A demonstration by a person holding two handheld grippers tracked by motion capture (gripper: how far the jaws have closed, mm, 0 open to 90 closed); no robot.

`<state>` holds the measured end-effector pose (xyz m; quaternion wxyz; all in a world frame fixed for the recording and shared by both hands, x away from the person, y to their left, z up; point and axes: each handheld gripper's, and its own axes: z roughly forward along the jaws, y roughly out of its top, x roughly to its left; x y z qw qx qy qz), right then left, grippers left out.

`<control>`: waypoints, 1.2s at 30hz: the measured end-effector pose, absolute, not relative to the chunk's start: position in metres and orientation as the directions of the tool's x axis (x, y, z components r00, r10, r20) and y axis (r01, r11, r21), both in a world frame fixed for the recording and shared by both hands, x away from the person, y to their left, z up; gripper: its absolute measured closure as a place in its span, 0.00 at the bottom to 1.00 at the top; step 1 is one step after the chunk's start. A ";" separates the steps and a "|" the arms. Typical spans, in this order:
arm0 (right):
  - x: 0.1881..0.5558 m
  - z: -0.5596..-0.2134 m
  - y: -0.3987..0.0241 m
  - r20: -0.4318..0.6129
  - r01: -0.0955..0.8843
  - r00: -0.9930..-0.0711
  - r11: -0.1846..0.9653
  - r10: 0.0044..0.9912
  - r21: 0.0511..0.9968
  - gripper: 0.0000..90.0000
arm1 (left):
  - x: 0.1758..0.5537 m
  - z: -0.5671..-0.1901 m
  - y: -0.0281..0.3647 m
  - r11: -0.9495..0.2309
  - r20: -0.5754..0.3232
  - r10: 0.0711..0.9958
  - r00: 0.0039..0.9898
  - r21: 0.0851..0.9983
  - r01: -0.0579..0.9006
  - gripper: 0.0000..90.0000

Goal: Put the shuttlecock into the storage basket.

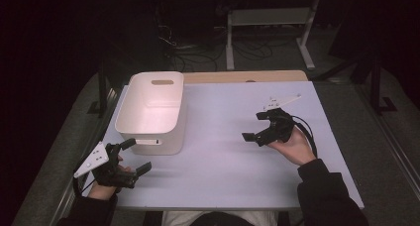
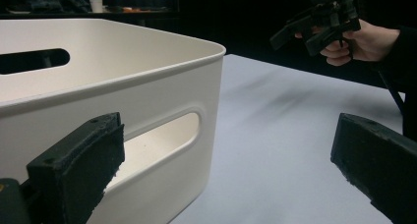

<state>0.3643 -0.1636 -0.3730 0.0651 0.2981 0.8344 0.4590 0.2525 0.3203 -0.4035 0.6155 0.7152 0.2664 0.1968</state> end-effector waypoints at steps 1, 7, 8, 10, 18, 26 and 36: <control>0.363 -0.374 -0.165 0.166 0.439 -0.813 0.401 0.558 0.804 0.00 | 0.253 -0.404 0.320 -0.100 -0.047 0.624 0.780 0.985 0.139 0.00; 0.359 -0.378 -0.172 0.167 0.445 -0.804 0.390 0.571 0.806 0.00 | 0.253 -0.403 0.320 -0.101 -0.046 0.623 0.781 0.985 0.139 0.00; 0.359 -0.379 -0.173 0.167 0.445 -0.803 0.389 0.572 0.807 0.00 | 0.253 -0.404 0.320 -0.101 -0.046 0.623 0.781 0.985 0.139 0.00; 0.357 -0.380 -0.175 0.166 0.447 -0.801 0.389 0.576 0.806 0.00 | 0.253 -0.403 0.320 -0.102 -0.046 0.623 0.781 0.985 0.139 0.00; 0.353 -0.383 -0.184 0.169 0.451 -0.793 0.377 0.586 0.809 0.00 | 0.253 -0.403 0.320 -0.101 -0.045 0.624 0.780 0.985 0.138 0.00; 0.345 -0.392 -0.199 0.171 0.462 -0.772 0.357 0.612 0.812 0.00 | 0.253 -0.403 0.320 -0.102 -0.044 0.624 0.780 0.985 0.137 0.00; 0.332 -0.404 -0.223 0.179 0.483 -0.740 0.327 0.649 0.813 0.00 | 0.253 -0.403 0.320 -0.103 -0.044 0.625 0.779 0.985 0.138 0.00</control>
